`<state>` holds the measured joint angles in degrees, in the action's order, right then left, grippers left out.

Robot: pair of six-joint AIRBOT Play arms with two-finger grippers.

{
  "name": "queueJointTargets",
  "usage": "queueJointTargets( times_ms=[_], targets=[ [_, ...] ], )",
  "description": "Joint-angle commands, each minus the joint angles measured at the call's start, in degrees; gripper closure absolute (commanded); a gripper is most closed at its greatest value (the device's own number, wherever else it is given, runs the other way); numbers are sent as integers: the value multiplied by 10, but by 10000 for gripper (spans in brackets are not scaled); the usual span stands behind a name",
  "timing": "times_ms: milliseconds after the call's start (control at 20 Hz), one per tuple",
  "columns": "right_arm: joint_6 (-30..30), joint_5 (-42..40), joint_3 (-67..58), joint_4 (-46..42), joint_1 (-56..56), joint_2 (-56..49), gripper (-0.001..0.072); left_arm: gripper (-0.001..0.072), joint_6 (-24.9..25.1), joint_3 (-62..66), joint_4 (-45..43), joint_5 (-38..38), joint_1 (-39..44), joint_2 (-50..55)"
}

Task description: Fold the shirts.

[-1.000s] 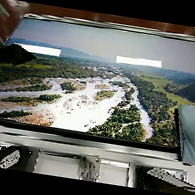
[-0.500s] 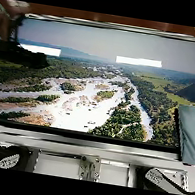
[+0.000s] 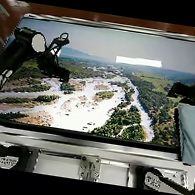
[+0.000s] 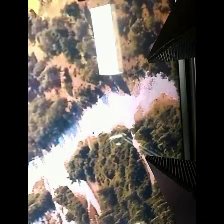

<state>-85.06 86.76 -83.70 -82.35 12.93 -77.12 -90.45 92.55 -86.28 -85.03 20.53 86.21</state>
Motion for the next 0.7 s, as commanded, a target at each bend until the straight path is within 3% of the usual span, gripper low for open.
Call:
queueJointTargets(
  times_ms=[0, 650],
  targets=[
    [-3, 9, 4, -1, -42, -3, 16, -12, 2, 6, -9, 0, 5, 11],
    [-3, 9, 4, -1, -45, -3, 16, -12, 4, 6, -10, 25, 6, 14]
  ],
)
